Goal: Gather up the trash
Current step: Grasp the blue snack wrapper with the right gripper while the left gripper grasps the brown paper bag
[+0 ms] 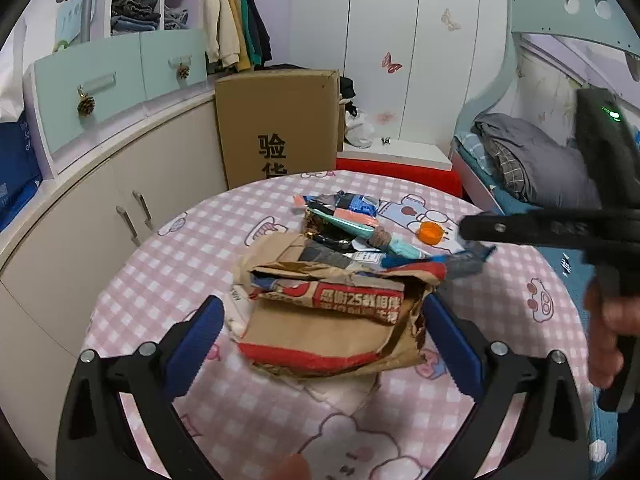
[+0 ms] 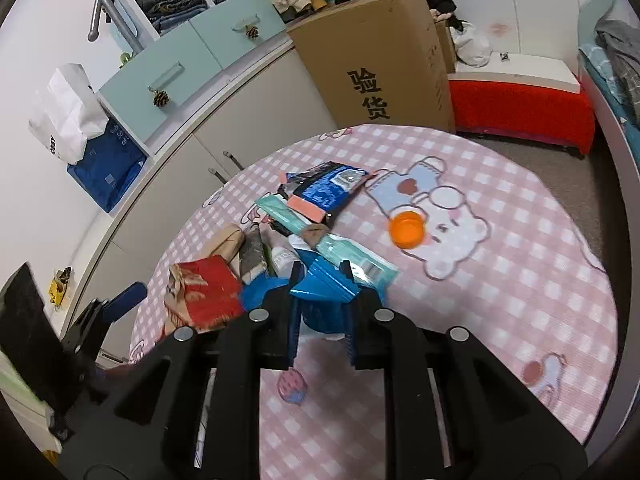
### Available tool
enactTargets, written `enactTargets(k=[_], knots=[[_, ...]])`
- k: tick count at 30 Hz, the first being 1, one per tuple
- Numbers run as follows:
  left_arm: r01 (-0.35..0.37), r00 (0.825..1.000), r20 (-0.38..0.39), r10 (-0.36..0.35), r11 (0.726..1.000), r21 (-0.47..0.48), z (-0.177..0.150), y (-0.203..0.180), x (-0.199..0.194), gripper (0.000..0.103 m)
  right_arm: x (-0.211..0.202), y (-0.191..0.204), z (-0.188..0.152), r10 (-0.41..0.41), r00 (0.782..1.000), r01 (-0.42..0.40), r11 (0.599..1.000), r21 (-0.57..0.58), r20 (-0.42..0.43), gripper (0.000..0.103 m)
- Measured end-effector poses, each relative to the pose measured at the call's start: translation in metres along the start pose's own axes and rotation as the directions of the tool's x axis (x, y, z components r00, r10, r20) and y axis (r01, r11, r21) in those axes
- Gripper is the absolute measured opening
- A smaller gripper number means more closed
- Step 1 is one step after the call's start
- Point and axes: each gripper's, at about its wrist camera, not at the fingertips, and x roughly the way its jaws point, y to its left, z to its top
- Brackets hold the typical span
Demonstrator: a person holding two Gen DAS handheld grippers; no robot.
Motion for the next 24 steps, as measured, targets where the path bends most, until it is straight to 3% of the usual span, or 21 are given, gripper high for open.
enactTargets(k=[4, 9, 10, 11, 12, 17, 21, 24], knots=[[-0.029, 0.999, -0.013, 0.030, 0.998, 0.060, -0.002, -0.013, 0.008, 0.097, -0.001, -0.006, -0.005, -0.010, 1.000, 0.010, 1.000, 0.000, -0.021, 0.018], [-0.004, 1.000, 0.017, 0.002, 0.994, 0.111, -0.007, -0.019, -0.005, 0.097, 0.002, -0.008, -0.016, -0.020, 0.998, 0.019, 1.000, -0.022, -0.053, 0.025], [-0.011, 1.000, 0.012, 0.010, 0.991, 0.133, -0.009, -0.021, -0.004, 0.097, 0.005, -0.007, -0.018, -0.027, 0.997, 0.025, 0.999, -0.033, -0.068, 0.033], [-0.022, 1.000, 0.002, 0.022, 0.988, 0.153, -0.011, -0.022, -0.001, 0.097, 0.006, -0.007, -0.020, -0.032, 0.997, 0.029, 0.999, -0.039, -0.074, 0.052], [-0.029, 1.000, -0.006, 0.030, 0.987, 0.157, -0.012, -0.022, 0.001, 0.097, 0.007, -0.006, -0.023, -0.043, 0.996, 0.039, 0.998, -0.047, -0.079, 0.060], [-0.049, 0.999, -0.011, 0.051, 0.986, 0.159, -0.009, -0.020, 0.012, 0.097, 0.011, 0.002, -0.027, -0.067, 0.994, 0.060, 0.995, -0.083, -0.090, 0.064], [0.014, 1.000, -0.012, -0.013, 0.997, 0.081, -0.002, -0.006, 0.013, 0.079, 0.018, 0.009, -0.026, -0.137, 0.987, 0.125, 0.984, -0.130, -0.083, 0.070], [0.026, 1.000, -0.001, -0.026, 0.997, 0.074, -0.001, -0.003, 0.011, 0.077, 0.032, 0.010, -0.022, -0.214, 0.974, 0.202, 0.969, -0.144, -0.076, 0.071]])
